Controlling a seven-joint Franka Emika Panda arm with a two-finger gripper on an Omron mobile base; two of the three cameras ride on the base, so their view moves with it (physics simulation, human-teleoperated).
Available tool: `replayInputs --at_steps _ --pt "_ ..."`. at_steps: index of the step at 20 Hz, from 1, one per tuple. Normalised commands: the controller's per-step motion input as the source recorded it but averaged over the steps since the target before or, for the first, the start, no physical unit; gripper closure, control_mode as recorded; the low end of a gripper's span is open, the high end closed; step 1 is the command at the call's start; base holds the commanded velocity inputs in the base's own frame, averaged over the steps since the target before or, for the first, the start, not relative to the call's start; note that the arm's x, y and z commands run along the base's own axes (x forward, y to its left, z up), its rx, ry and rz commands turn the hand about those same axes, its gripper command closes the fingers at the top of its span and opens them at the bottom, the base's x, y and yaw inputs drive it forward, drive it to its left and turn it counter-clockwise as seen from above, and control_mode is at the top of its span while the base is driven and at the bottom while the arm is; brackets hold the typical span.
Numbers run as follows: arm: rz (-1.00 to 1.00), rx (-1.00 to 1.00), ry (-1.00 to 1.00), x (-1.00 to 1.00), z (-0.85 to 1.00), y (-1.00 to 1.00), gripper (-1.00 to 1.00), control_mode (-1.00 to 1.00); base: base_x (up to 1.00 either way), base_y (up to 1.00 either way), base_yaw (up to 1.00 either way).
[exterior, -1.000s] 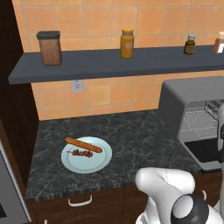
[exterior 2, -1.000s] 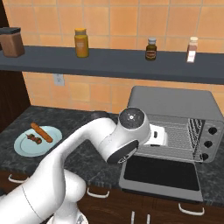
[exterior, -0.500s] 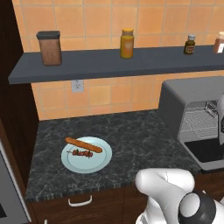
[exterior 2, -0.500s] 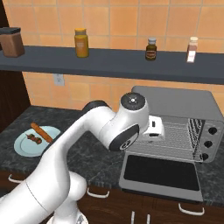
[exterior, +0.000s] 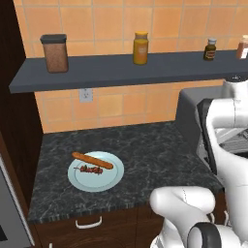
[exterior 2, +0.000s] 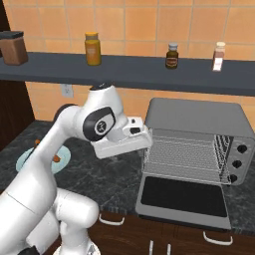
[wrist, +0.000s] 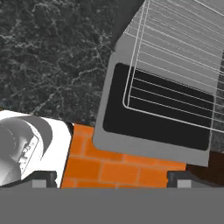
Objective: Pick up the kebab skewer and baguette bread, and place them inside the toaster oven. Close the toaster oven door and start by setting the timer.
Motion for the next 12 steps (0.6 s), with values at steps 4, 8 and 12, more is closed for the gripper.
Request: replayInputs --at_steps 4,8,12 --pt "-0.01 -0.04 0.18 0.06 0.01 0.54 -1.0 -1.0 0.0 0.0 0.0" --pt "-0.12 0.24 0.31 0.0 0.0 0.38 -1.0 -1.0 0.0 0.0 0.0" --pt "-0.2 0.54 0.22 0.0 0.0 0.05 -1.0 -1.0 0.0 0.0 0.0"
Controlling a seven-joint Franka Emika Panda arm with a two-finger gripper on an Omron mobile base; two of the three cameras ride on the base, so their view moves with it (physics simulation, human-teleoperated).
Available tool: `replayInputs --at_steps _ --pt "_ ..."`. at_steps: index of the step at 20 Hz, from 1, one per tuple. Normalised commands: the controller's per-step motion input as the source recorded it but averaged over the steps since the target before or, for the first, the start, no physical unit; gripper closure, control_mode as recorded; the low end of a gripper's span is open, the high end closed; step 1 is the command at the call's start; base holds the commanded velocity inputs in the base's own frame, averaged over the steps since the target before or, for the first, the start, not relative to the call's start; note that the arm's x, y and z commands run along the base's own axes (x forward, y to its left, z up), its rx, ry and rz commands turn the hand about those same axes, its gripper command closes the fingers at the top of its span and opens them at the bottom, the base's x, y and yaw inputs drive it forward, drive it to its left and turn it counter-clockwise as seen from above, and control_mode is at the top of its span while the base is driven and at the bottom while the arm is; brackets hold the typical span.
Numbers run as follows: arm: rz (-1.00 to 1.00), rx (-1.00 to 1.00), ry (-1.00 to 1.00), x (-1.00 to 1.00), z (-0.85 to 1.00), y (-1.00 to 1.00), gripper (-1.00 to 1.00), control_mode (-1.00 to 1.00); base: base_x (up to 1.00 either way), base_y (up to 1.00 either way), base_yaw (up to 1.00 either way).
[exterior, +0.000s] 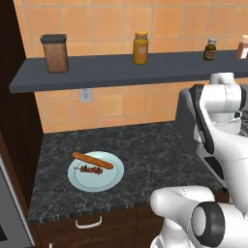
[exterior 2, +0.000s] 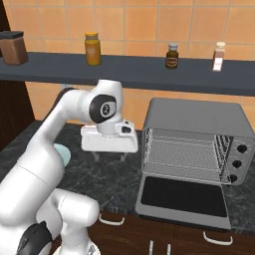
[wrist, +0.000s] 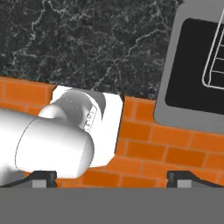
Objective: Pick up the kebab skewer and baguette bread, and place them inside the toaster oven. Close the toaster oven door and start by setting the timer.
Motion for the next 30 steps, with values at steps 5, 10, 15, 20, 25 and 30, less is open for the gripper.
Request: replayInputs --at_steps 5,10,15,20,25,30 --pt "-0.17 0.08 -0.16 -0.31 -0.04 0.74 -1.0 -1.0 0.0 0.0 0.0" --pt "-0.12 0.0 -0.18 -0.27 0.0 0.98 -1.0 -1.0 0.0 0.0 0.0" --pt "-0.08 -0.01 -0.13 -0.09 0.0 0.89 -1.0 -1.0 0.0 0.0 0.0" --pt "-0.04 -0.05 -0.03 -0.09 0.0 0.89 -1.0 -1.0 0.0 0.0 0.0" --pt "-0.03 -0.06 -0.04 -0.07 0.0 0.84 -1.0 -1.0 0.0 0.0 0.0" --pt "0.0 0.0 -0.01 0.0 0.0 0.48 -1.0 -1.0 0.0 0.0 0.0"
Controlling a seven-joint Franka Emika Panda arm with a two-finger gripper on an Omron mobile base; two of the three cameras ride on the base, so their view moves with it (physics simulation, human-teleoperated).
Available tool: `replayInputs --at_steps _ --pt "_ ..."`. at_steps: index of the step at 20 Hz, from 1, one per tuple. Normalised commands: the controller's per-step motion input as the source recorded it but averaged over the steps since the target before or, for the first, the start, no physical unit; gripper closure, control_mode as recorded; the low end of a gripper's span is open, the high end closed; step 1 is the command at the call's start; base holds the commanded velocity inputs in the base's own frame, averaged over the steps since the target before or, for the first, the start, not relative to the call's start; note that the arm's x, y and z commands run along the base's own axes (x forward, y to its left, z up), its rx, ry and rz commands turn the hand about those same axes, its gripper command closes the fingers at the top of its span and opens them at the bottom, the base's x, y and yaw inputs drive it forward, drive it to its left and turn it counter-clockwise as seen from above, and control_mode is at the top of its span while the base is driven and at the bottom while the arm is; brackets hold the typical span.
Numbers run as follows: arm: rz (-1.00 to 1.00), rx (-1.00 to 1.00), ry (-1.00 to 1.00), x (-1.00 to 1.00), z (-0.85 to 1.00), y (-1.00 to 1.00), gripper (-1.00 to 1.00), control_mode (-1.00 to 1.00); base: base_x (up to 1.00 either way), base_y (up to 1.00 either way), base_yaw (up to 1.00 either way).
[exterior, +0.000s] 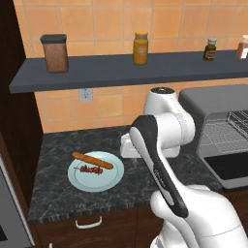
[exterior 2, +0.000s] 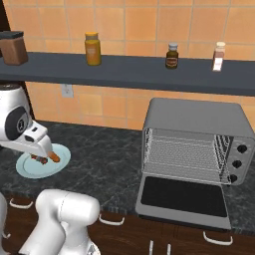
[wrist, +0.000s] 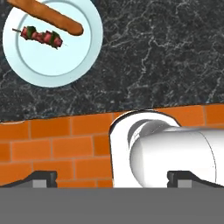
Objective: Pick up the kebab skewer and baguette bread, and place them inside the toaster oven. Close the toaster oven door and start by setting the timer.
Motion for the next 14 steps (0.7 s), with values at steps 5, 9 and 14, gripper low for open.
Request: replayInputs --at_steps 5,9,14 --pt "0.0 -0.01 0.0 0.0 -0.04 0.43 -1.0 -1.0 0.0 0.0 0.0" --pt "0.09 0.0 0.0 0.2 -0.3 0.02 -1.0 -1.0 0.0 0.0 0.0" --pt "0.23 0.01 0.0 0.28 -0.55 -0.03 -1.0 -1.0 0.0 0.0 0.0"
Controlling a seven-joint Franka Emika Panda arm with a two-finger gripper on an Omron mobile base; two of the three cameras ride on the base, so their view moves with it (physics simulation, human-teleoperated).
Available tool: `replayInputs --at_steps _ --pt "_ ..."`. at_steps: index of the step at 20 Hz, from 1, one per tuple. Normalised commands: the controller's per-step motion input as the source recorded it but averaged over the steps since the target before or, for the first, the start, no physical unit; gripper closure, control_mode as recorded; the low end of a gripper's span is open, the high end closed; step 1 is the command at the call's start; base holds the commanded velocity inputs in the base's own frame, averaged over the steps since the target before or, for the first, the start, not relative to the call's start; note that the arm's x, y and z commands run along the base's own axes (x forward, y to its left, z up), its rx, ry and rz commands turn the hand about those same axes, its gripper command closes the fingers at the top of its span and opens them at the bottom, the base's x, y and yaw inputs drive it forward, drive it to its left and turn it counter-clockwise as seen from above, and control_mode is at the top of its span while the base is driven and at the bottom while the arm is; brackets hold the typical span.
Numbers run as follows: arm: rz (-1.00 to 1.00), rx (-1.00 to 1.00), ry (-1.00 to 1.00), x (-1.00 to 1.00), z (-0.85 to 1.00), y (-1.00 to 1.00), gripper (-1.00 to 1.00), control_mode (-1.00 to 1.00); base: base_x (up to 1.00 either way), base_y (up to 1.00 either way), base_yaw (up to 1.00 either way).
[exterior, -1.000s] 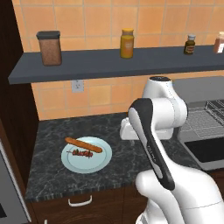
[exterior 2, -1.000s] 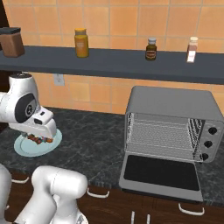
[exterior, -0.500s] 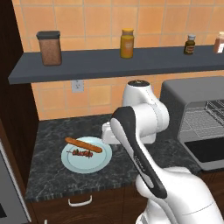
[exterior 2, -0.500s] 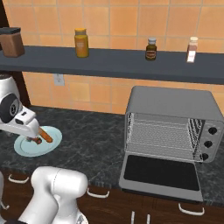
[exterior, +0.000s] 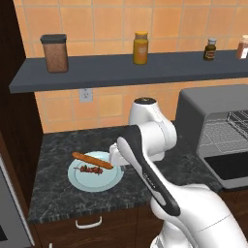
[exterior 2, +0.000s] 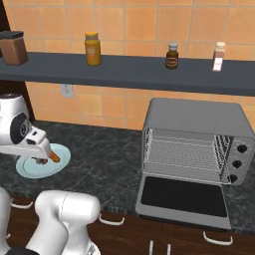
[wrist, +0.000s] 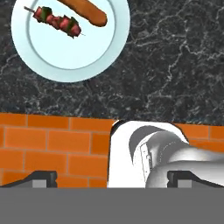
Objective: Pick up the kebab skewer and baguette bread, and place them inside the toaster oven. Close the toaster oven door and start by setting the timer.
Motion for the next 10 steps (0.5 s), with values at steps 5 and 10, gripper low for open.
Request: replayInputs --at_steps 5,10 --pt "0.33 0.0 0.0 0.19 -0.7 -0.02 -1.0 -1.0 0.0 0.0 0.0" --pt "0.11 0.0 -0.04 0.05 -0.42 0.02 -1.0 -1.0 0.0 0.0 0.0"
